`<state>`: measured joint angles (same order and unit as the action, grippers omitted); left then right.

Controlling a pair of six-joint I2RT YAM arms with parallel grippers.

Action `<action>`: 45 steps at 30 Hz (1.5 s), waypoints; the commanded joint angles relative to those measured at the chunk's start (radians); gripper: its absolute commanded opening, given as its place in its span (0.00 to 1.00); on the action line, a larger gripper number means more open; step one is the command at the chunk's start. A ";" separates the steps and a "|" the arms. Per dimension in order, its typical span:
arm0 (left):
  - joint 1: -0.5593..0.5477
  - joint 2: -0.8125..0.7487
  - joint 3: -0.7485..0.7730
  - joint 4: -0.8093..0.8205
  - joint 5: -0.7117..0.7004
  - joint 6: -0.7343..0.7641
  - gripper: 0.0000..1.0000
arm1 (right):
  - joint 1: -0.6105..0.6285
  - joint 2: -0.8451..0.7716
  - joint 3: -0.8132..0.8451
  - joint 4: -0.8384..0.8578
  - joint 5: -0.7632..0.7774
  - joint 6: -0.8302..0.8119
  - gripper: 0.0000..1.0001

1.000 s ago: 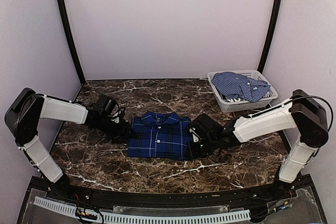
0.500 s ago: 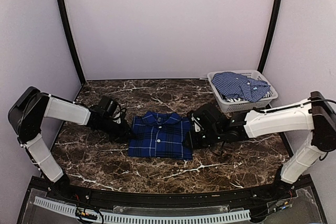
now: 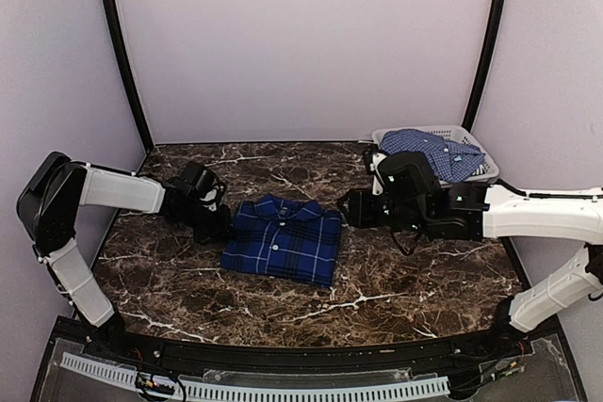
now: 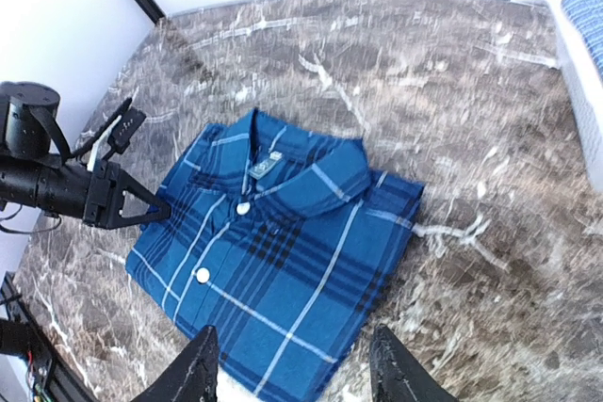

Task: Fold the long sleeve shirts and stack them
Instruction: Smooth out the square-folded shirt at the center of the board, then move the square-folded shirt to the corner of the board.

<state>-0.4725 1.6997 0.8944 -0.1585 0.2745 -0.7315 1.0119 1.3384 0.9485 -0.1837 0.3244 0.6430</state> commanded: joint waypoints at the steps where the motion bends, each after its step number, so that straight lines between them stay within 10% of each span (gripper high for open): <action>1: 0.046 -0.008 0.074 -0.129 -0.142 0.069 0.00 | -0.012 -0.045 0.044 0.072 0.097 -0.064 0.53; 45: 0.553 0.481 1.036 -0.492 -0.448 0.347 0.00 | -0.087 0.090 0.254 0.058 -0.029 -0.212 0.66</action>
<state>0.0406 2.1799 1.8736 -0.6044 -0.1360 -0.4042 0.9321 1.4158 1.1671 -0.1356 0.3191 0.4408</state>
